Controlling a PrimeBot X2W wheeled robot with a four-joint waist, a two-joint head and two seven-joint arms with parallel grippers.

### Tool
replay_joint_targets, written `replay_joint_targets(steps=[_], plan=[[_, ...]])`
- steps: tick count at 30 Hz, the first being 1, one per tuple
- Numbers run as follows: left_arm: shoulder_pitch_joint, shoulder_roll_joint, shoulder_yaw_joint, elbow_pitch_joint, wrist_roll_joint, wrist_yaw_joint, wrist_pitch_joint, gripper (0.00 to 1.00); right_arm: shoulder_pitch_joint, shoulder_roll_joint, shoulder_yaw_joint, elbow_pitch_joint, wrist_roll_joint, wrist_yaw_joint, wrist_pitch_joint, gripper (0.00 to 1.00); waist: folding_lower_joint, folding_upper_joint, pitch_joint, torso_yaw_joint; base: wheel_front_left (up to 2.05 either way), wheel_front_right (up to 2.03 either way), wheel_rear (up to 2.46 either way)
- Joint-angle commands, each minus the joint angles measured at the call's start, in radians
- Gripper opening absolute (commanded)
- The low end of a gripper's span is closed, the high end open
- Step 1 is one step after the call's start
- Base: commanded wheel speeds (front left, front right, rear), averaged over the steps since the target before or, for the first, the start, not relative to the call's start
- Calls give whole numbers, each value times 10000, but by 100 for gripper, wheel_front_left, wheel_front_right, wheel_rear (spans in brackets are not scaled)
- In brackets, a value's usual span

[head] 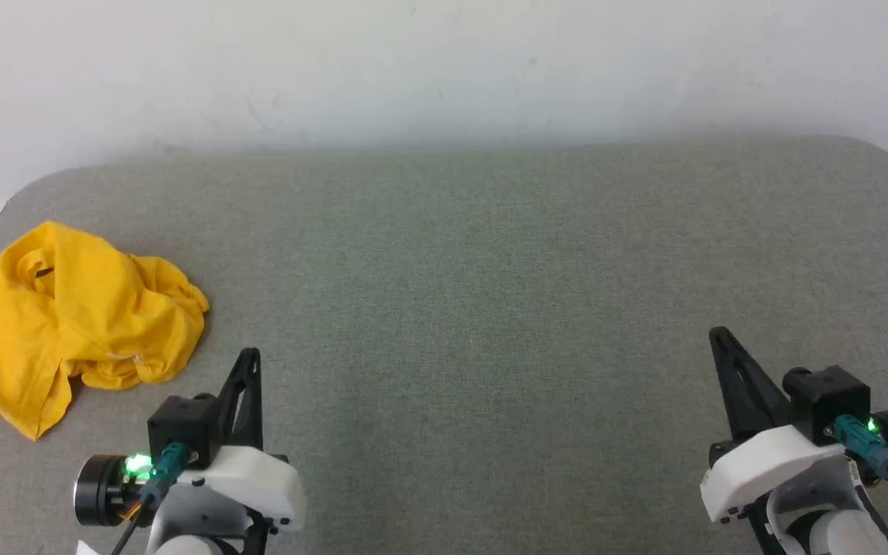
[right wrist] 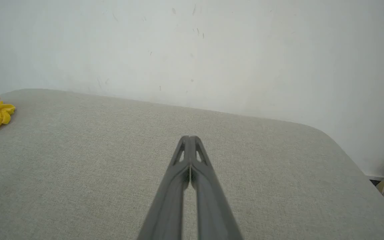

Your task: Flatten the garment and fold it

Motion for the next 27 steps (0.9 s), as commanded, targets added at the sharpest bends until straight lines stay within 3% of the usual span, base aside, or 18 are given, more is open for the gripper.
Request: replay_joint_targets(steps=[1,27], plan=[[25,-53,37,22,66,64,3,0,111,26,-1,-60,-74,-11,5,0,0,-1,0,0,0,0,0],[25,-53,37,22,66,64,3,0,111,26,-1,-60,-74,-11,5,0,0,-1,0,0,0,0,0]])
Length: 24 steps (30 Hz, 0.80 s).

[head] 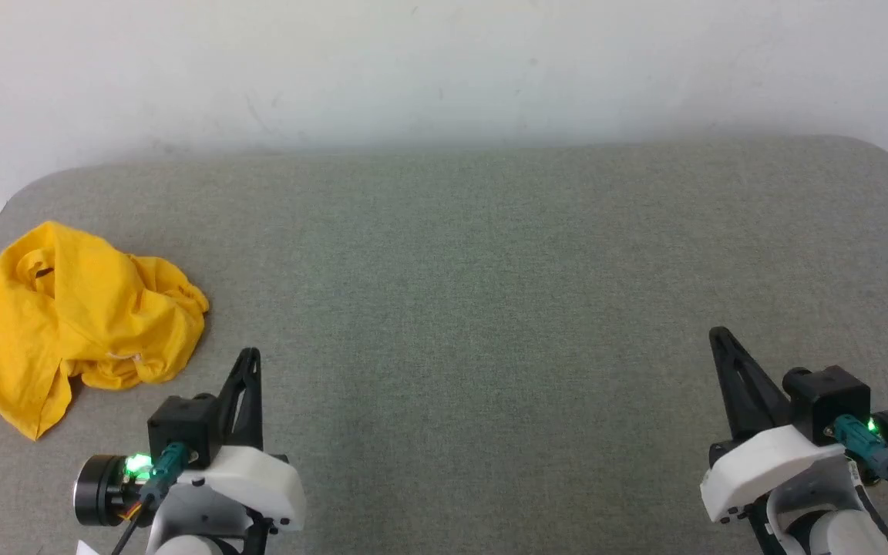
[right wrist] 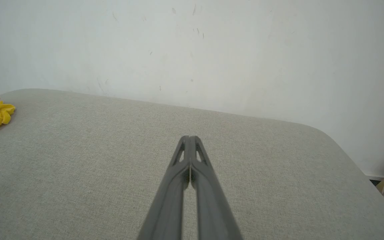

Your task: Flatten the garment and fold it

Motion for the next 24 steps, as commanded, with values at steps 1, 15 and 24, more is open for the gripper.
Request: replay_joint_targets(steps=[1,15,24], plan=[[25,-53,37,22,66,64,3,0,111,26,-1,-60,-74,-9,5,0,0,1,0,0,0,0,0],[0,4,-8,-4,-3,-4,-2,100,-2,-6,-1,22,8,2,-2,100,0,0,0,0,0,0,0],[37,1,-12,-66,-63,-29,-134,100,22,-4,-83,56,165,1,-134,100,0,0,7,-3,0,0,0]])
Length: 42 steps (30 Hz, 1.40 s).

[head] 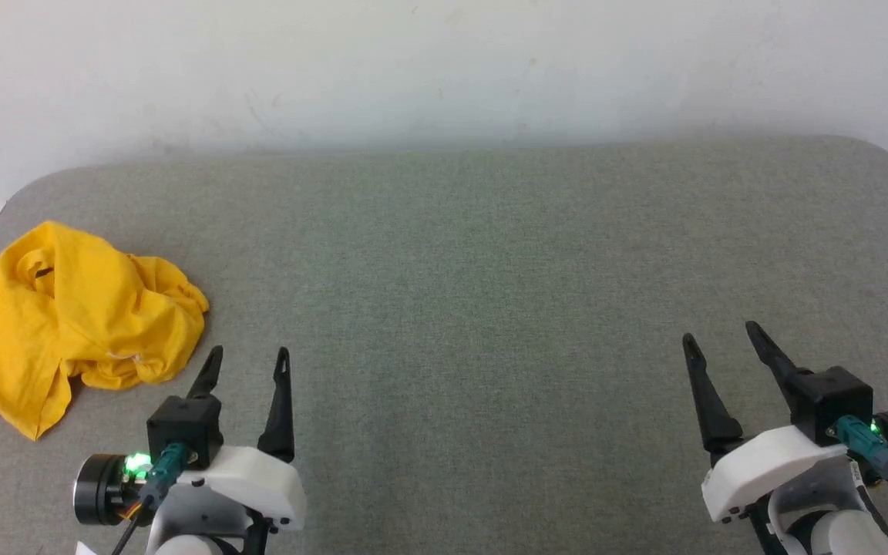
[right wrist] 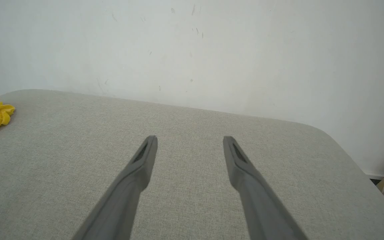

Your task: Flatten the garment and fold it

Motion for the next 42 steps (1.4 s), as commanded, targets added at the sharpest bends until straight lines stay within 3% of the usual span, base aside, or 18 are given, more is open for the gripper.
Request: replay_joint_targets(steps=[1,25,42], plan=[[43,-3,-3,-54,-67,-30,-138,100,28,2,-83,25,146,-1,-124,100,0,0,4,-2,0,0,0],[164,-14,11,-271,-321,-115,-617,100,77,8,-454,101,557,-3,-603,100,0,0,61,1,0,0,0],[196,-22,21,-413,-500,-92,-972,100,53,12,-478,231,699,-4,-958,100,0,0,179,471,0,0,0]])
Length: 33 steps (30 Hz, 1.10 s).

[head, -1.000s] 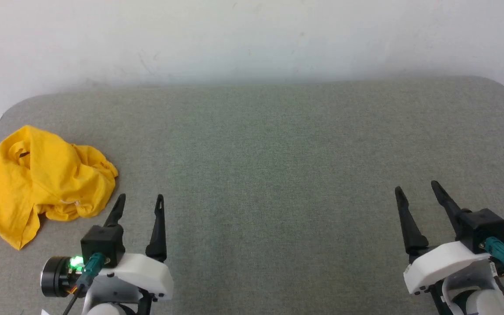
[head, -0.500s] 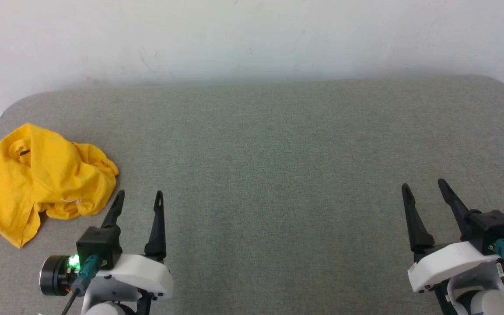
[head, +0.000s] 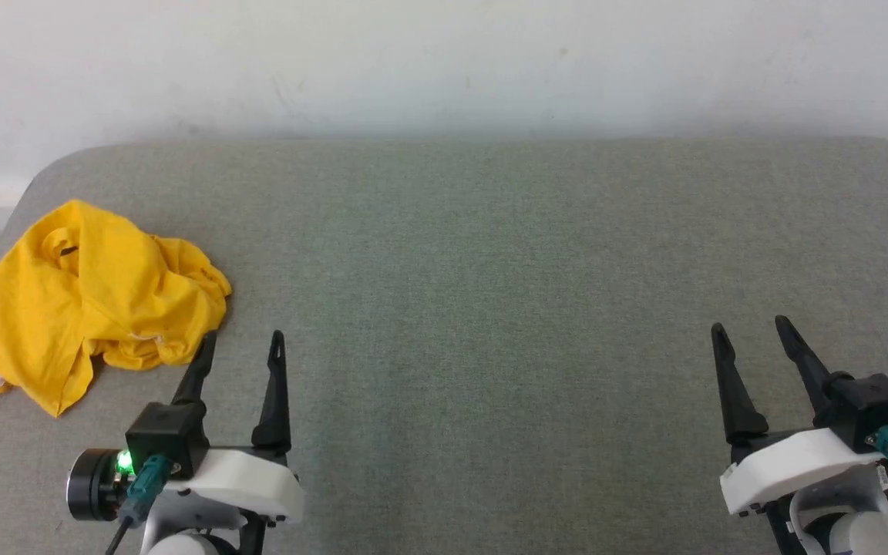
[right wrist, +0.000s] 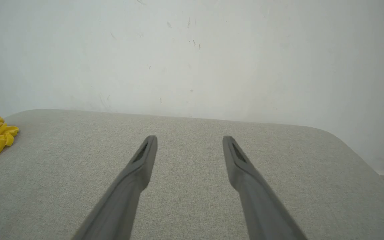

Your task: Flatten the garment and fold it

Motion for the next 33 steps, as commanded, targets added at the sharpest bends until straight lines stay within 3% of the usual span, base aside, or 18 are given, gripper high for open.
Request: replay_joint_targets(steps=[1,33], plan=[[158,-22,22,-72,-60,-19,-113,100,48,10,0,37,101,-4,-112,100,0,1,8,112,0,0,0],[500,-37,-68,-327,-432,178,-782,100,69,19,221,501,299,-7,-781,100,0,1,9,1833,0,0,0]])
